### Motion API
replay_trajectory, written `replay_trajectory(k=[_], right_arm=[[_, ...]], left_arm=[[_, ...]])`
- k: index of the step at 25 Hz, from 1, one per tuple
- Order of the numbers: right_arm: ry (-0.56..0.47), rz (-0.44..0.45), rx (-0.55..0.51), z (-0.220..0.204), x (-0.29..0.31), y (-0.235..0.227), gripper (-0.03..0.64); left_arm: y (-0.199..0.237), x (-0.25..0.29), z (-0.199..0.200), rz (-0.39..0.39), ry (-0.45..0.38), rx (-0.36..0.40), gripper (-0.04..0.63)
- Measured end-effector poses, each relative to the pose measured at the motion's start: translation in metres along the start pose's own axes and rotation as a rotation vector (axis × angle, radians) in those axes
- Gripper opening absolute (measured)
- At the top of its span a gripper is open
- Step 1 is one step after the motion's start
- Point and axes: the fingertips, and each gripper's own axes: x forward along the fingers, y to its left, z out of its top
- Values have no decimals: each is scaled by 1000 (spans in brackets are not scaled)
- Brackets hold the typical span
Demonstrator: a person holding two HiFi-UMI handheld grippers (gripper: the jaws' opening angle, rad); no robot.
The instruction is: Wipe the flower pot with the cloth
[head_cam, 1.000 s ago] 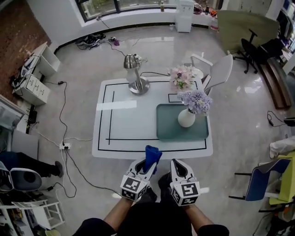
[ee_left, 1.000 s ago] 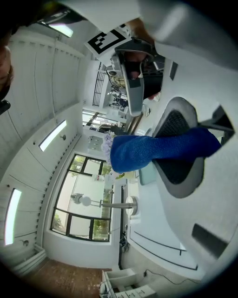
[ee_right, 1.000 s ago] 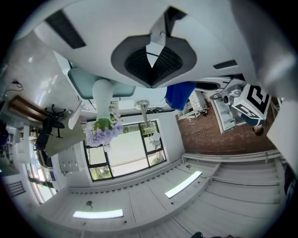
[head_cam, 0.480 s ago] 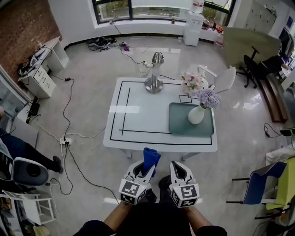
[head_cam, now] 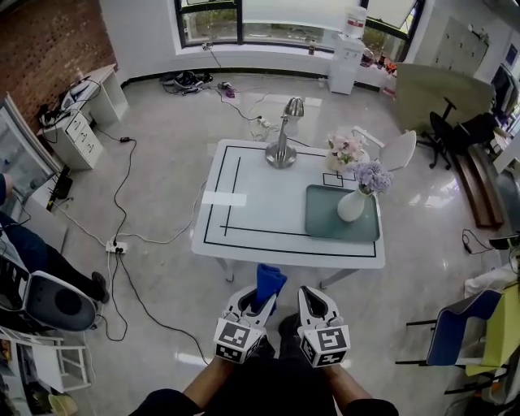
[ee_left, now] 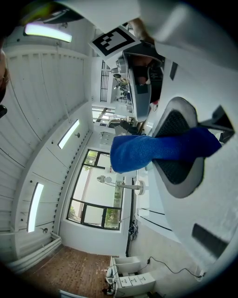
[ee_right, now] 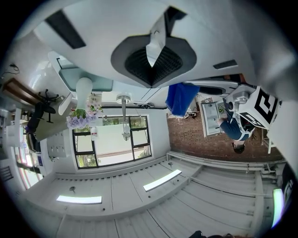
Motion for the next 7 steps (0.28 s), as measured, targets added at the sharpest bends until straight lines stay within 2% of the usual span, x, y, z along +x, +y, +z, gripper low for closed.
replay_trajectory(k=[7], right_arm=[[-2, 16, -12, 7, 2, 19, 8]], left_arm=[[8, -14, 1, 7, -10, 6, 120]])
